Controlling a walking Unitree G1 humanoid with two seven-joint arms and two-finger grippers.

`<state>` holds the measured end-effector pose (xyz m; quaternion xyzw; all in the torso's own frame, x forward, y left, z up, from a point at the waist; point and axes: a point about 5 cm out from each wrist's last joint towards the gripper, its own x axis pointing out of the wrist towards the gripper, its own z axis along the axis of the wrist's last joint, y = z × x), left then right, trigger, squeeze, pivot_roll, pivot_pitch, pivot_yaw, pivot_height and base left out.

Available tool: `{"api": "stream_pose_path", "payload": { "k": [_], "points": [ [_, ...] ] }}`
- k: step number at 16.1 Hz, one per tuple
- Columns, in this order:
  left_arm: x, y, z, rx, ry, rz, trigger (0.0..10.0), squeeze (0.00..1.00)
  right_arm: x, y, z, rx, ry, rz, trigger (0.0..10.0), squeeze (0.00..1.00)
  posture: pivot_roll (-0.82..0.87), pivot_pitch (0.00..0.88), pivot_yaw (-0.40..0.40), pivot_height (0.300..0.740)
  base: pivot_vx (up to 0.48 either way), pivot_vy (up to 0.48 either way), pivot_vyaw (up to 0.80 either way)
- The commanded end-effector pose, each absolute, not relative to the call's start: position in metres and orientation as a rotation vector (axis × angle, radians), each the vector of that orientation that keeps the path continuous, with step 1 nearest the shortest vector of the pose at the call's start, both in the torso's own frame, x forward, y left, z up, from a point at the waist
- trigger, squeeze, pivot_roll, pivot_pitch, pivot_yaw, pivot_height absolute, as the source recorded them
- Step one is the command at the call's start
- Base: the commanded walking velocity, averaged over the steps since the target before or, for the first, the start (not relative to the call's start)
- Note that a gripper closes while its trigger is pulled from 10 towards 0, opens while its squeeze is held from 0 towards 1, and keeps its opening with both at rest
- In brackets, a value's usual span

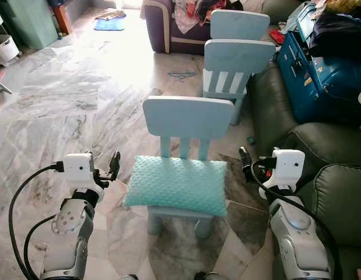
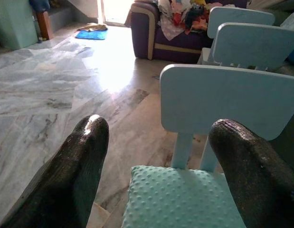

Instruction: Move the pillow to the sofa

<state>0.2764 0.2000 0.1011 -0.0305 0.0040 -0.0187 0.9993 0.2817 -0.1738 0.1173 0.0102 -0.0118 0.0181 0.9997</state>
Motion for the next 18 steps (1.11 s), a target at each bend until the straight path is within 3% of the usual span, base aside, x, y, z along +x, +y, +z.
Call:
{"api": "stream_pose_path", "payload": {
  "k": [1, 4, 18],
  "points": [
    [0.2749, 0.1996, 0.0987, -0.06, 0.023, -0.038, 10.0, 0.0, 0.2808, -0.1726, 0.1152, 0.02, -0.014, 0.039, 10.0, 0.0, -0.06, 0.14, -0.021, 0.74, 0.0, 0.0, 0.0],
    [0.2761, 0.1983, 0.0997, -0.074, 0.02, -0.056, 10.0, 0.0, 0.2812, -0.1726, 0.1168, 0.021, -0.021, 0.042, 10.0, 0.0, -0.06, 0.14, -0.021, 0.74, 0.0, 0.0, 0.0],
    [0.2772, 0.1984, 0.1001, -0.076, 0.023, -0.068, 10.0, 0.0, 0.2808, -0.1713, 0.1187, 0.016, -0.029, 0.049, 10.0, 0.0, -0.07, 0.142, -0.017, 0.74, 0.382, 0.0, 0.0]
  ]
}}
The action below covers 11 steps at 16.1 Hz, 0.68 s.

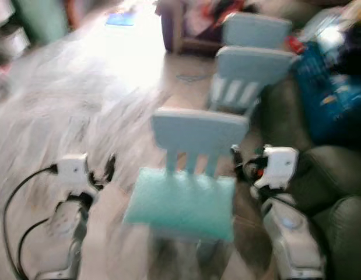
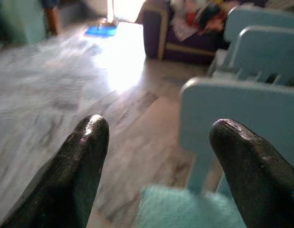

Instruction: Move the pillow to the sofa

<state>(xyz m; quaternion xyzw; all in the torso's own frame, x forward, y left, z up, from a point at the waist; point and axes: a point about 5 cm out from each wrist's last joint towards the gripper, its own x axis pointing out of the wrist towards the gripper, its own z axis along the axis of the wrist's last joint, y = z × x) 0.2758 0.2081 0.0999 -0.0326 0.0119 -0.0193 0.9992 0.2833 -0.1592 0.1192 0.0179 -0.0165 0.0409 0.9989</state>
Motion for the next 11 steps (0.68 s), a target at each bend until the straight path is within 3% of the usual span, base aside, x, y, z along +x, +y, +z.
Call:
{"api": "stream_pose_path", "payload": {
  "k": [1, 3, 11],
  "points": [
    [0.2772, 0.1986, 0.1002, -0.074, 0.023, -0.067, 10.0, 0.0, 0.2807, -0.1713, 0.1184, 0.017, -0.028, 0.048, 10.0, 0.0, -0.06, 0.141, -0.018, 0.74, 0.349, 0.0, 0.0],
    [0.2774, 0.1985, 0.1003, -0.073, 0.022, -0.069, 10.0, 0.0, 0.2807, -0.1712, 0.1184, 0.016, -0.028, 0.048, 10.0, 0.0, -0.06, 0.141, -0.018, 0.74, 0.349, 0.0, 0.0],
    [0.2776, 0.1968, 0.0981, -0.09, 0.039, -0.068, 10.0, 0.0, 0.2813, -0.1708, 0.1188, 0.017, -0.031, 0.047, 10.0, 0.0, -0.06, 0.14, -0.016, 0.74, 0.0, 0.0, 0.0]
  ]
}}
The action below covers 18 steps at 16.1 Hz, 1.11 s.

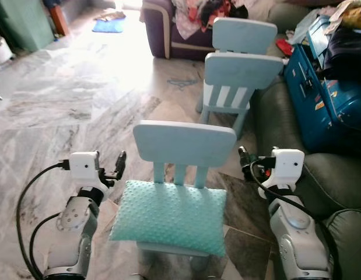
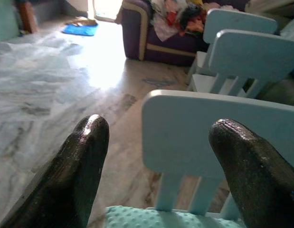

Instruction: Move the pillow to the sofa

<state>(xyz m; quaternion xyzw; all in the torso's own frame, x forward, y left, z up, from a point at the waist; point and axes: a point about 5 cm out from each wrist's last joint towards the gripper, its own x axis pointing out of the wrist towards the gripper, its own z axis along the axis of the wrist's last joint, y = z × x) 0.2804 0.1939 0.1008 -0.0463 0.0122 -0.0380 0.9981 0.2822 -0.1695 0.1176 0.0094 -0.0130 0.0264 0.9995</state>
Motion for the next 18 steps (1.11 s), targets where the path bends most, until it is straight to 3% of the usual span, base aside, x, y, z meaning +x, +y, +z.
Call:
{"api": "stream_pose_path", "payload": {
  "k": [1, 18],
  "points": [
    [0.2778, 0.1967, 0.0982, -0.09, 0.041, -0.071, 10.0, 0.0, 0.2812, -0.1707, 0.1191, 0.018, -0.032, 0.046, 10.0, 0.0, -0.06, 0.139, -0.015, 0.74, 0.0, 0.0, 0.0],
    [0.2706, 0.1981, 0.0923, -0.086, 0.072, -0.076, 10.0, 0.0, 0.2773, -0.1671, 0.1172, 0.025, -0.02, 0.067, 10.0, 0.0, -0.05, 0.163, -0.021, 0.74, 0.0, 0.0, 0.0]
  ]
}}
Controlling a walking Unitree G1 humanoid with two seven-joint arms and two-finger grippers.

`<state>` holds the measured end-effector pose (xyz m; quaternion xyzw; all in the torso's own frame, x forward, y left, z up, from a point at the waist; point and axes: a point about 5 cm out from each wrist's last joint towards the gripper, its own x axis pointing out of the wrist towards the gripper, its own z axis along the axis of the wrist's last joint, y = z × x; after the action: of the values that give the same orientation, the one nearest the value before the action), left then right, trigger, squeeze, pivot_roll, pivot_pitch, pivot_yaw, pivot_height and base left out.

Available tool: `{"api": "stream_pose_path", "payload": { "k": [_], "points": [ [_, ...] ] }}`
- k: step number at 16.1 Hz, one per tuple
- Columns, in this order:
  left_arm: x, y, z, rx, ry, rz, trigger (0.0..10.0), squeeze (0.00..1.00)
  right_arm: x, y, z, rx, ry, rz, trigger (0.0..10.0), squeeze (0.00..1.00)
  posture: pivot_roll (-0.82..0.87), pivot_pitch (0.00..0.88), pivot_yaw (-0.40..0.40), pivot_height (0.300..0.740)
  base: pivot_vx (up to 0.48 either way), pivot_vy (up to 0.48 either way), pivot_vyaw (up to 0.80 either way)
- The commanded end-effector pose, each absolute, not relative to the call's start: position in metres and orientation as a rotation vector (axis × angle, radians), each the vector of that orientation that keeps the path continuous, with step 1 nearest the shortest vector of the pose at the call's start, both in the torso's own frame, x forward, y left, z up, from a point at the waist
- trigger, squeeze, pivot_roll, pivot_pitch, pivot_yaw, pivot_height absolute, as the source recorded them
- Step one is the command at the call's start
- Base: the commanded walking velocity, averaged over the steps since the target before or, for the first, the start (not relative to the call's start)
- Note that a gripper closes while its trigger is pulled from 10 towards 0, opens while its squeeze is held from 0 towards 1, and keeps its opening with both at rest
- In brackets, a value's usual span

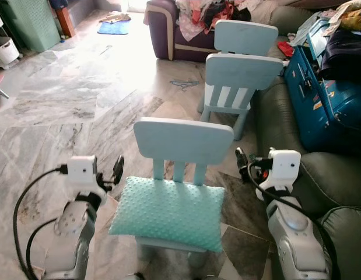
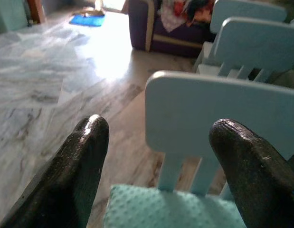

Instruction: Move the pillow to the sofa

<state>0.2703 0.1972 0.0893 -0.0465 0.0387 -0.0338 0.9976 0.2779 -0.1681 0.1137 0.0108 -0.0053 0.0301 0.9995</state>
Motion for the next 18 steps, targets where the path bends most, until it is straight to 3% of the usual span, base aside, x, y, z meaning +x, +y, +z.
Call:
{"api": "stream_pose_path", "payload": {
  "k": [1, 7, 18],
  "points": [
    [0.266, 0.199, 0.09, -0.084, 0.083, -0.072, 10.0, 0.0, 0.274, -0.166, 0.115, 0.026, -0.009, 0.07, 10.0, 0.0, -0.05, 0.174, -0.021, 0.74, 0.0, 0.0, 0.0],
    [0.249, 0.202, 0.085, -0.073, 0.126, -0.072, 10.0, 0.0, 0.258, -0.165, 0.106, 0.026, 0.049, 0.091, 10.0, 0.0, -0.04, 0.262, -0.038, 0.74, 0.0, 0.0, 0.0],
    [0.242, 0.205, 0.087, -0.068, 0.148, -0.064, 10.0, 0.0, 0.252, -0.162, 0.109, 0.035, 0.07, 0.101, 10.0, 0.0, -0.04, 0.284, -0.039, 0.74, 0.0, 0.0, 0.0]
  ]
}}
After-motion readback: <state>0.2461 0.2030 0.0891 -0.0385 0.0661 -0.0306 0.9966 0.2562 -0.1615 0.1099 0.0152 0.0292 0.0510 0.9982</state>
